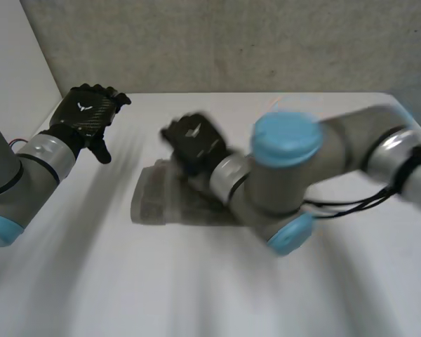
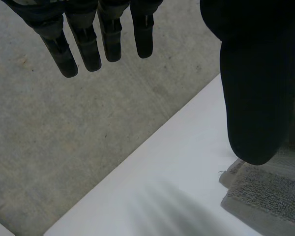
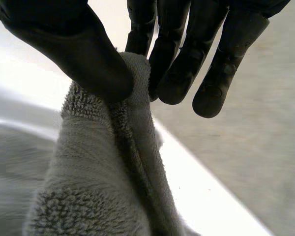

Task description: Fold the towel.

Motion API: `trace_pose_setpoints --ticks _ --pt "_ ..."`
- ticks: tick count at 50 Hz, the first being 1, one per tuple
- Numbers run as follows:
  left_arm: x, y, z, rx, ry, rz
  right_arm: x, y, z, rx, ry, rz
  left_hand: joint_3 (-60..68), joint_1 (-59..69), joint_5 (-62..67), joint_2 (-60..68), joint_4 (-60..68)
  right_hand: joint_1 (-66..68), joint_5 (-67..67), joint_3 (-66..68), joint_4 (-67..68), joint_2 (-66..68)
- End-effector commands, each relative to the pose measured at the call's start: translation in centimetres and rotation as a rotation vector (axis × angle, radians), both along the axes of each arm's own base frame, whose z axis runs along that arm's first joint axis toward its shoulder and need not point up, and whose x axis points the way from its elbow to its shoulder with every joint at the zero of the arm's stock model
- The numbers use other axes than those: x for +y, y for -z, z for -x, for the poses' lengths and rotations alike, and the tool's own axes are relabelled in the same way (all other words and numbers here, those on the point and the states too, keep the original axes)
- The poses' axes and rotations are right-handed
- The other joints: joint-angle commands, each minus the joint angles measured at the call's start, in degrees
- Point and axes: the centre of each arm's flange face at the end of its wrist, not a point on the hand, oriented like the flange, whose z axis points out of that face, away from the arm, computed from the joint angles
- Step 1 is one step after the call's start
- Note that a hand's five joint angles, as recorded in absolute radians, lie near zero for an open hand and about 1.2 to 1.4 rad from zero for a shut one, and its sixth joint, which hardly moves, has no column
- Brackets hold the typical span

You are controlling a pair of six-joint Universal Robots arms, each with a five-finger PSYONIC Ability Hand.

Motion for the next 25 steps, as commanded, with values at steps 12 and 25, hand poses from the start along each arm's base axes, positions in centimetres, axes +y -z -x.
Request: trace_pose_setpoints --ticks 12,25 --pt "-0.6 0.8 0.7 0.015 -0.008 -0.019 2.7 1.3 -0.6 0.036 -0.114 -0.029 1.57 1.52 1.87 1.62 1.51 -65.35 -66.57 -66.65 -66.26 -66.62" --pt "2.1 1.2 5.8 0.098 0.138 -0.038 -2.8 -4.1 9.1 -0.061 0.149 -0.149 1.57 1.52 1.87 1.62 1.51 -65.35 -66.57 -66.65 -66.26 -66.62"
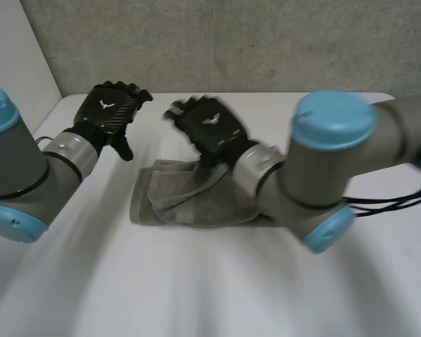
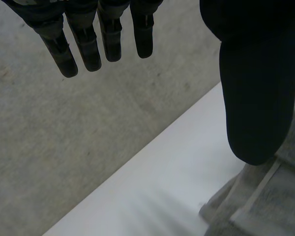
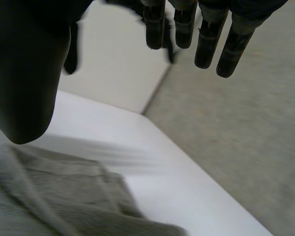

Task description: Fold the towel.

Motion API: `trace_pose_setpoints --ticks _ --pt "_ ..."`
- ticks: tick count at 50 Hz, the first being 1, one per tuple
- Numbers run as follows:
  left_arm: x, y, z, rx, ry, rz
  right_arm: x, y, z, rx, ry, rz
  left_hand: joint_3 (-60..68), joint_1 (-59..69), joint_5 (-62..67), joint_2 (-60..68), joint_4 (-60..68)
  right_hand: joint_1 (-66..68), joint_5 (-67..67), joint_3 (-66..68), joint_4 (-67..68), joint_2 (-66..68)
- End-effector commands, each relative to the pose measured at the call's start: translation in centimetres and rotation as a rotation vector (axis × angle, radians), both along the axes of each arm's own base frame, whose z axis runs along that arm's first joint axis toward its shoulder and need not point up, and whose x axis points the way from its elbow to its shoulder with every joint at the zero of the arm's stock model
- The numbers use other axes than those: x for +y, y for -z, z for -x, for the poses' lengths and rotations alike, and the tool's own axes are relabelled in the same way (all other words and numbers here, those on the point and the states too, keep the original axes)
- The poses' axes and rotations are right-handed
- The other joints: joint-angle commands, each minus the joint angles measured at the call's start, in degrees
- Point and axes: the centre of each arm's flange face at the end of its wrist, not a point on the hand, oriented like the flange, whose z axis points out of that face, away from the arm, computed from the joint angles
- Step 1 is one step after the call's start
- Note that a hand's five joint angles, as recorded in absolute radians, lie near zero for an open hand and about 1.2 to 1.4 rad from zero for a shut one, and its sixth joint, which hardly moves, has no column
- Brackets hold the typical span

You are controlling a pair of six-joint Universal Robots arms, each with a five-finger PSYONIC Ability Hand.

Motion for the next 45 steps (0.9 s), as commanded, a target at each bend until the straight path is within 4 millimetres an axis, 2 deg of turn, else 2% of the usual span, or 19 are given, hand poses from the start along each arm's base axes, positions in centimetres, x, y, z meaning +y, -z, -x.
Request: trace_pose_setpoints --ticks 1,2,3,4,5,6,8,17,21,23,25,29,32,37,41,45 --pt "1.5 1.1 2.6 0.041 0.073 -0.037 -2.5 -0.3 5.1 -0.003 0.139 -0.105 1.57 1.54 1.88 1.63 1.52 -3.3 -3.44 -3.85 -4.75 -3.98" --pt "2.0 1.8 3.4 0.049 0.097 -0.057 -2.5 0.5 6.0 0.022 0.159 -0.14 1.57 1.54 1.88 1.63 1.52 -3.3 -3.44 -3.85 -4.75 -3.98" --pt "2.0 1.8 3.4 0.049 0.097 -0.058 -2.6 1.4 7.0 0.05 0.182 -0.183 1.57 1.54 1.88 1.63 1.52 -3.3 -3.44 -3.85 -4.75 -3.98" --pt "2.4 2.6 4.2 0.053 0.117 -0.083 -2.6 1.4 7.0 0.05 0.182 -0.183 1.57 1.54 1.88 1.63 1.52 -3.3 -3.44 -3.85 -4.75 -3.98" --pt "2.7 3.5 4.8 0.055 0.134 -0.112 -2.8 2.4 7.9 0.072 0.209 -0.218 1.57 1.54 1.88 1.63 1.52 -3.3 -3.44 -3.85 -4.75 -3.98" --pt "2.7 3.6 4.8 0.055 0.134 -0.112 -2.8 2.5 7.9 0.073 0.209 -0.219 1.57 1.54 1.88 1.63 1.52 -3.3 -3.44 -3.85 -4.75 -3.98" --pt "3.4 5.2 5.8 0.054 0.163 -0.159 -2.8 4.1 9.2 0.104 0.237 -0.27 1.57 1.54 1.88 1.63 1.52 -3.3 -3.44 -3.85 -4.75 -3.98" --pt "4.2 7.7 8.0 0.036 0.217 -0.2 -1.8 6.6 10.1 0.175 0.245 -0.309 1.57 1.54 1.88 1.63 1.52 -3.3 -3.44 -3.85 -4.75 -3.98" --pt "3.7 9.0 8.4 0.024 0.215 -0.215 -1.9 7.4 10.6 0.185 0.262 -0.302 1.74 1.71 2.05 1.8 1.69 0.63 0.49 0.08 -0.82 -0.05" --pt "3.0 10.4 8.7 0.012 0.201 -0.226 -1.8 7.6 10.6 0.186 0.263 -0.303 2.24 2.21 2.55 2.3 2.19 3.17 3.04 2.63 1.73 2.49" --pt "2.6 10.8 8.7 0.012 0.182 -0.225 -1.7 7.9 10.7 0.186 0.263 -0.301 2.41 2.38 2.72 2.47 2.36 9.2 9.07 8.66 7.75 8.52" --pt "0.8 11.4 8.4 0.013 0.093 -0.206 -1.7 8.1 10.7 0.184 0.264 -0.294 2.75 2.71 3.06 2.8 2.7 13.41 13.28 12.87 11.97 12.73" --pt "0.3 11.4 8.1 0.014 0.058 -0.201 -1.8 8.3 10.7 0.188 0.264 -0.281 2.75 2.72 3.06 2.81 2.7 15.95 15.82 15.41 14.51 15.27" --pt "-1.6 11.3 6.0 0.017 -0.072 -0.189 -1.8 8.9 10.8 0.217 0.265 -0.261 2.75 2.72 3.06 2.81 2.7 17.98 17.84 17.43 16.53 17.3" --pt "-2.1 11.5 5.3 0.016 -0.118 -0.191 -2.1 10.2 10.8 0.25 0.285 -0.26 2.75 2.72 3.06 2.81 2.7 19.82 19.68 19.27 18.37 19.14" --pt "-2.7 11.7 4.4 0.011 -0.167 -0.194 -2.3 10.3 10.7 0.248 0.302 -0.245 2.75 2.72 3.06 2.81 2.7 24.2 24.06 23.65 22.75 23.52"
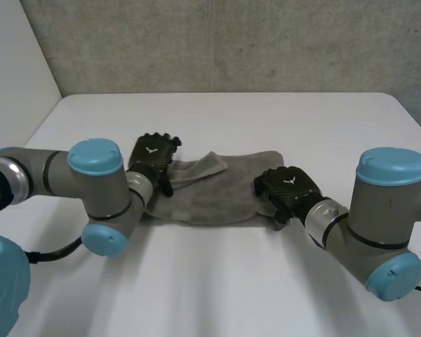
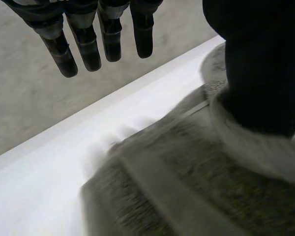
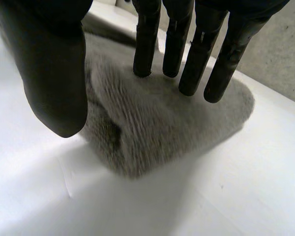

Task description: Fold the towel.

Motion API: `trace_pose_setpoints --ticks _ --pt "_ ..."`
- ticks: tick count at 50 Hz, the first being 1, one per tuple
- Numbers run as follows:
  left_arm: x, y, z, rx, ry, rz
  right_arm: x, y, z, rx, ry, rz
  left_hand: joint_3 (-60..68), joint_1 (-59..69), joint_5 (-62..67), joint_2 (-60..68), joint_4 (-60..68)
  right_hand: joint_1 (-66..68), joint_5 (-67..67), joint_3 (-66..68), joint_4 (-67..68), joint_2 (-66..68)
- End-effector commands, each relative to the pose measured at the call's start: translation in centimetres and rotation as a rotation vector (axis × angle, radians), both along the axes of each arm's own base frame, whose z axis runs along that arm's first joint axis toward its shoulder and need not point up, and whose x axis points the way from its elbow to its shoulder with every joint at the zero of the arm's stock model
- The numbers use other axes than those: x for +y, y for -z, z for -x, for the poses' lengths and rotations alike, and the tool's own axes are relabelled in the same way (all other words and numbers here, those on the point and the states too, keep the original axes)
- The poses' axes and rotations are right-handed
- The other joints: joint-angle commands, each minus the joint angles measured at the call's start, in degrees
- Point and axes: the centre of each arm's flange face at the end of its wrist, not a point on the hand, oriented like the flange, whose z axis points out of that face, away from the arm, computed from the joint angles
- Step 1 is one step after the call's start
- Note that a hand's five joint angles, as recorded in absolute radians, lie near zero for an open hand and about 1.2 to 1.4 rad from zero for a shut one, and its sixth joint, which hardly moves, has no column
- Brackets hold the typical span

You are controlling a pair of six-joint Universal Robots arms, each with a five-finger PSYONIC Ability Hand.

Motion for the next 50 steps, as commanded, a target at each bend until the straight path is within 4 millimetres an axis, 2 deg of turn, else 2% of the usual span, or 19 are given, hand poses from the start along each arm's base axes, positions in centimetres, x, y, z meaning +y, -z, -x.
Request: trace_pose_setpoints --ticks 1,5,7,13,17,20,21,23,24,26,29,41,50 --pt "-1.2 0.4 -2.1 -0.013 -0.103 -0.011 -0.4 0.9 -0.2 0.021 0.026 0.021 2.61 2.53 2.51 2.65 2.57 5.5 5.47 5.64 5.99 5.96" --pt "-1.7 0.6 -3.0 -0.027 -0.153 -0.01 -0.4 1.4 -0.1 0.03 0.037 0.015 2.78 2.7 2.68 2.82 2.74 7.7 7.67 7.84 8.18 8.16" --pt "-2.3 0.6 -4.2 -0.04 -0.231 -0.008 -0.5 1.5 0.0 0.033 0.046 0.015 2.61 2.53 2.51 2.65 2.57 8.87 8.84 9.01 9.35 9.33" --pt "-2.4 0.6 -4.7 -0.051 -0.287 -0.008 -0.5 1.7 0.2 0.036 0.056 0.012 2.27 2.19 2.17 2.31 2.24 12.4 12.37 12.54 12.88 12.86" --pt "-1.5 0.5 -3.7 -0.046 -0.258 -0.006 -0.4 1.7 0.1 0.03 0.055 0.015 1.43 1.35 1.33 1.47 1.4 12.58 12.55 12.72 13.06 13.04" --pt "0.1 -0.1 -1.5 -0.033 -0.187 0.013 -0.5 1.5 0.2 0.022 0.061 0.016 -1.08 -1.16 -1.19 -1.04 -1.12 11.58 11.55 11.72 12.06 12.04" --pt "0.1 -0.1 -1.5 -0.033 -0.187 0.013 -0.5 1.5 0.2 0.022 0.061 0.016 -1.09 -1.17 -1.19 -1.05 -1.13 11.57 11.54 11.71 12.05 12.03" --pt "1.2 -0.8 -0.2 -0.02 -0.129 0.031 -0.5 1.2 0.3 0.014 0.066 0.018 -2.43 -2.51 -2.53 -2.39 -2.47 4.71 4.68 4.86 5.2 5.18" --pt "1.2 -0.8 -0.1 -0.02 -0.129 0.031 -0.5 1.2 0.3 0.014 0.066 0.018 -2.44 -2.52 -2.54 -2.4 -2.47 4.67 4.64 4.81 5.15 5.13" --pt "1.6 -1.4 0.4 -0.011 -0.097 0.041 -0.5 0.3 0.4 -0.007 0.075 0.03 -2.44 -2.52 -2.54 -2.4 -2.47 -4.71 -4.74 -4.57 -4.23 -4.25" --pt "1.6 -1.5 0.6 -0.009 -0.087 0.047 -0.6 -0.2 0.4 -0.045 0.082 0.032 -2.44 -2.52 -2.54 -2.4 -2.47 -4.92 -4.95 -4.78 -4.44 -4.46" --pt "-0.8 -2.1 1.1 0.028 -0.091 0.144 -0.6 0.0 -0.4 -0.13 0.072 -0.012 -2.1 -2.18 -2.2 -2.06 -2.14 -0.21 -0.24 -0.07 0.28 0.25" --pt "-2.9 -1.2 0.7 -0.011 -0.083 0.19 -0.7 2.3 -1.5 -0.111 0.051 -0.045 -1.76 -1.85 -1.87 -1.72 -1.8 7.84 7.81 7.98 8.33 8.3"
